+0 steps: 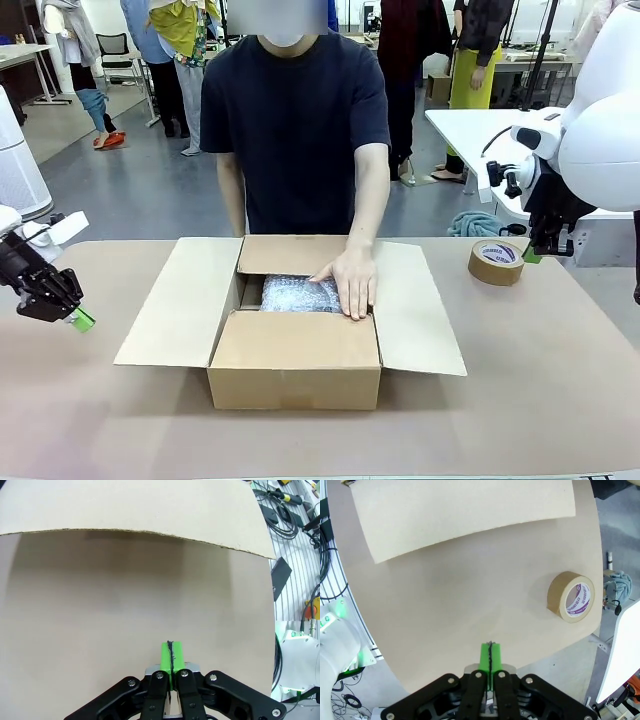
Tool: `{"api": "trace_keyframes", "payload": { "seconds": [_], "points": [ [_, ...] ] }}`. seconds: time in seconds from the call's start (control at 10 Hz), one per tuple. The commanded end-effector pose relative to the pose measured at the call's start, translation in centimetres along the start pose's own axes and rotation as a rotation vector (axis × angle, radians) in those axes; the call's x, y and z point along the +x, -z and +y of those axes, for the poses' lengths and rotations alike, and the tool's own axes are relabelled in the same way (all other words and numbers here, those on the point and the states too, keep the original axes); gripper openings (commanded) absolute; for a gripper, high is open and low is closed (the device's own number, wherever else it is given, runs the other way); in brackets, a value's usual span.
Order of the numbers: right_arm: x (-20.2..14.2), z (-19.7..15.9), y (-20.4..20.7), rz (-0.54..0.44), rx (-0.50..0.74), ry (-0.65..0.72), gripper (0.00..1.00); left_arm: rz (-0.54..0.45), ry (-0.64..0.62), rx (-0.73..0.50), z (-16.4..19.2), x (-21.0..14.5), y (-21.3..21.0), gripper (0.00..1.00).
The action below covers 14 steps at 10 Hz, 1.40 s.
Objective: Wrap the clocks to prevent damage.
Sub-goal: Push the right (or left) flap of the Package Box to close it.
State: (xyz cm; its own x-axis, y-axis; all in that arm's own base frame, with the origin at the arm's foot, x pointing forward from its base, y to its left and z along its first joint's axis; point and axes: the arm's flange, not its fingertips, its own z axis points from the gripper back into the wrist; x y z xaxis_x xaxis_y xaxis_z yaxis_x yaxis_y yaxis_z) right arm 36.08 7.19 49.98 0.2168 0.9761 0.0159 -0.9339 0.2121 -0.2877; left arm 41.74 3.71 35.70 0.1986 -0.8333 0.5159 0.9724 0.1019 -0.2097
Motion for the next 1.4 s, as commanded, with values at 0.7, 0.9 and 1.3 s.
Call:
{"api": "trace_keyframes", "payload": {
  "seconds": [0.7,0.9,1.3],
  "points": [
    [0.1,0.2,0.3,-0.011,-0.006,0.014,0.01,-0.615,0.329,-0.096,0.2,-0.7,5.9,0.00],
    [0.1,0.2,0.3,-0.011,-0.006,0.014,0.01,-0.772,0.315,-0.172,0.4,0.2,6.7,0.00],
    [0.1,0.2,0.3,-0.011,-0.006,0.014,0.01,-0.906,0.309,-0.213,-0.1,4.4,8.5,0.00]
  ]
}}
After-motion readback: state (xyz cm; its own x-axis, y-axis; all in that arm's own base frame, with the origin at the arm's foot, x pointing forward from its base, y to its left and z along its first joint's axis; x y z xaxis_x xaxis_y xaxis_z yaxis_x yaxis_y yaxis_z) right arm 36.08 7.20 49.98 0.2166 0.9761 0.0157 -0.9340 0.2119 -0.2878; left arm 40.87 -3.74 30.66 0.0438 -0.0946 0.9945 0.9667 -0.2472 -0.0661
